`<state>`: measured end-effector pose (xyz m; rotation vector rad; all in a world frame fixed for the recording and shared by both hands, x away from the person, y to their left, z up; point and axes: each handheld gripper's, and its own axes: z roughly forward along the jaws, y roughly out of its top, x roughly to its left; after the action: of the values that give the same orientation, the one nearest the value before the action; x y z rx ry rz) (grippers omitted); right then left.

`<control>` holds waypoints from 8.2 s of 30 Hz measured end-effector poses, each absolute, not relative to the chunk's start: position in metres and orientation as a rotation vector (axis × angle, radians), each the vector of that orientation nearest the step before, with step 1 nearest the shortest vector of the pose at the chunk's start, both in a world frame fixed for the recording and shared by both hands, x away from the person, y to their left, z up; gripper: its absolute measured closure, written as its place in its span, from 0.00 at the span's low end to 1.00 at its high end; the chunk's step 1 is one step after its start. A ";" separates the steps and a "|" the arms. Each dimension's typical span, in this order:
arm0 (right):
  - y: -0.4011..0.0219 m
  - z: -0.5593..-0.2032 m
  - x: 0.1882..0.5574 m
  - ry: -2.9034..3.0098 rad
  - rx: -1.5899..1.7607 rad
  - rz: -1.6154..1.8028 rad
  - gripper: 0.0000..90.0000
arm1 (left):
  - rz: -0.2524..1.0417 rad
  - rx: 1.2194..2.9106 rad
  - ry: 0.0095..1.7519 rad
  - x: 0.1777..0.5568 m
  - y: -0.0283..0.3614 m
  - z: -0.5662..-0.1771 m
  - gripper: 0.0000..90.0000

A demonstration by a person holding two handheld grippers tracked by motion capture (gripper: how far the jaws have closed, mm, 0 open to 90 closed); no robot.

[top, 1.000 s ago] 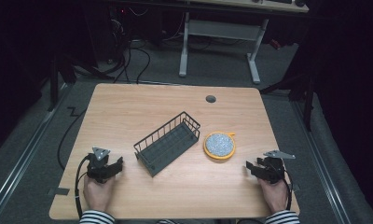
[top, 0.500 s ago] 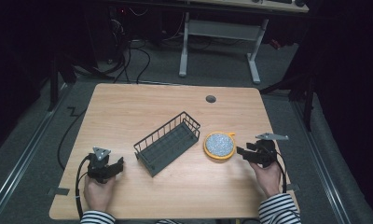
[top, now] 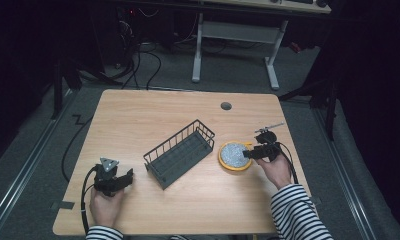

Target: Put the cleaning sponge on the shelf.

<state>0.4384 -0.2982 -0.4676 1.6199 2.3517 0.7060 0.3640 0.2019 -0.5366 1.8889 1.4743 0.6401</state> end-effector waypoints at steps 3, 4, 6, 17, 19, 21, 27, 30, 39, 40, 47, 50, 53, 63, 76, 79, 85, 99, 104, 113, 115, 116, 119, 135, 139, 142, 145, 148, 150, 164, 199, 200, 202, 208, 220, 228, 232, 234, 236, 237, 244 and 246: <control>-0.295 -0.467 0.450 2.359 1.637 0.677 0.47 | 0.639 1.889 1.473 0.364 0.202 -0.537 0.34; -0.294 -0.467 0.452 2.358 1.652 0.673 0.48 | 0.639 1.889 1.473 0.364 0.202 -0.537 0.34; -0.294 -0.470 0.459 2.369 1.687 0.674 0.48 | 0.639 1.890 1.473 0.364 0.202 -0.537 0.34; -0.297 -0.485 0.472 2.465 1.785 0.669 0.60 | 0.638 1.890 1.471 0.364 0.202 -0.537 0.34; -0.297 -0.485 0.471 2.479 1.752 0.662 0.68 | 0.638 1.890 1.471 0.364 0.202 -0.537 0.34; -0.298 -0.484 0.471 2.483 1.733 0.669 0.79 | 0.638 1.890 1.471 0.364 0.202 -0.537 0.34; -0.298 -0.483 0.469 2.518 1.667 0.696 0.90 | 0.638 1.890 1.471 0.364 0.202 -0.537 0.34; -0.299 -0.482 0.468 2.518 1.641 0.729 0.91 | 0.638 1.890 1.471 0.364 0.202 -0.537 0.34; -0.304 -0.460 0.459 2.479 1.545 0.853 0.92 | 0.638 1.890 1.471 0.364 0.202 -0.537 0.34; -0.305 -0.457 0.458 2.472 1.536 0.860 0.92 | 0.638 1.890 1.471 0.364 0.202 -0.537 0.34; -0.312 -0.437 0.449 2.434 1.494 0.941 0.92 | 0.639 1.889 1.472 0.364 0.202 -0.537 0.34; -0.317 -0.433 0.446 2.421 1.490 0.976 0.92 | 0.639 1.889 1.471 0.364 0.202 -0.537 0.34; -0.320 -0.428 0.443 2.412 1.480 1.005 0.92 | 0.639 1.889 1.472 0.364 0.202 -0.537 0.34; -0.327 -0.413 0.438 2.382 1.454 1.060 0.92 | 0.640 1.887 1.473 0.364 0.202 -0.537 0.35; -0.311 -0.375 0.438 2.375 1.357 1.119 0.92 | 0.638 1.887 1.473 0.364 0.202 -0.537 0.35; -0.305 -0.368 0.439 2.378 1.325 1.140 0.92 | 0.639 1.886 1.473 0.364 0.202 -0.537 0.35; -0.288 -0.356 0.442 2.386 1.280 1.187 0.92 | 0.639 1.886 1.473 0.364 0.202 -0.537 0.35; -0.235 -0.348 0.461 2.440 1.197 1.194 0.92 | 0.638 1.892 1.464 0.364 0.201 -0.537 0.35; -0.222 -0.349 0.468 2.448 1.187 1.196 0.92 | 0.637 1.891 1.463 0.364 0.201 -0.537 0.35; -0.200 -0.355 0.478 2.464 1.177 1.205 0.92 | 0.637 1.893 1.462 0.364 0.201 -0.537 0.35; -0.196 -0.357 0.479 2.470 1.183 1.194 0.92 | 0.635 1.892 1.461 0.364 0.201 -0.537 0.34; -0.194 -0.359 0.480 2.472 1.183 1.190 0.92 | 0.635 1.892 1.461 0.364 0.201 -0.537 0.34; -0.188 -0.363 0.484 2.473 1.183 1.178 0.92 | 0.632 1.894 1.458 0.364 0.201 -0.537 0.34; -0.155 -0.383 0.495 2.524 1.165 1.115 0.92 | 0.631 1.898 1.451 0.364 0.201 -0.537 0.34; -0.150 -0.387 0.497 2.524 1.161 1.106 0.91 | 0.628 1.903 1.448 0.364 0.201 -0.537 0.34; -0.147 -0.391 0.498 2.530 1.167 1.079 0.91 | 0.628 1.902 1.448 0.364 0.201 -0.537 0.34; -0.144 -0.395 0.498 2.533 1.149 1.065 0.90 | 0.628 1.902 1.448 0.364 0.201 -0.537 0.34; -0.143 -0.398 0.498 2.539 1.121 1.045 0.90 | 0.630 1.900 1.448 0.364 0.201 -0.537 0.34; -0.143 -0.400 0.498 2.541 1.130 1.049 0.90 | 0.628 1.902 1.447 0.364 0.201 -0.537 0.34; -0.144 -0.415 0.495 2.596 1.093 0.944 0.89 | 0.629 1.902 1.448 0.364 0.201 -0.537 0.34; -0.217 -0.392 0.464 2.398 1.219 1.074 0.57 | 0.630 1.900 1.450 0.363 0.201 -0.537 0.34; -0.221 -0.391 0.463 2.393 1.221 1.074 0.57 | 0.630 1.900 1.450 0.363 0.201 -0.537 0.34; -0.228 -0.390 0.461 2.372 1.233 1.066 0.56 | 0.630 1.900 1.450 0.363 0.201 -0.537 0.35; -0.247 -0.389 0.453 2.319 1.271 1.088 0.55 | 0.631 1.899 1.450 0.363 0.201 -0.537 0.35; -0.283 -0.400 0.433 2.245 1.364 1.097 0.55 | 0.630 1.896 1.452 0.363 0.201 -0.537 0.35; -0.301 -0.406 0.418 2.193 1.407 1.128 0.55 | 0.623 1.895 1.452 0.363 0.201 -0.537 0.35; -0.308 -0.409 0.408 2.182 1.395 1.095 0.55 | 0.622 1.895 1.452 0.363 0.201 -0.537 0.35; -0.312 -0.412 0.403 2.177 1.405 1.111 0.55 | 0.624 1.894 1.452 0.363 0.201 -0.537 0.35; -0.315 -0.415 0.398 2.164 1.406 1.103 0.55 | 0.625 1.895 1.452 0.363 0.201 -0.537 0.35; -0.317 -0.418 0.396 2.161 1.410 1.111 0.55 | 0.625 1.895 1.452 0.363 0.201 -0.537 0.35; -0.325 -0.440 0.381 2.157 1.437 1.086 0.55 | 0.628 1.897 1.452 0.363 0.201 -0.537 0.35; -0.327 -0.449 0.376 2.146 1.454 1.087 0.55 | 0.630 1.894 1.453 0.363 0.201 -0.537 0.35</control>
<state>0.3764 -0.3275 -0.4491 1.4541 2.1458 1.0873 0.3633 0.2008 -0.5368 1.8942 1.4532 0.6301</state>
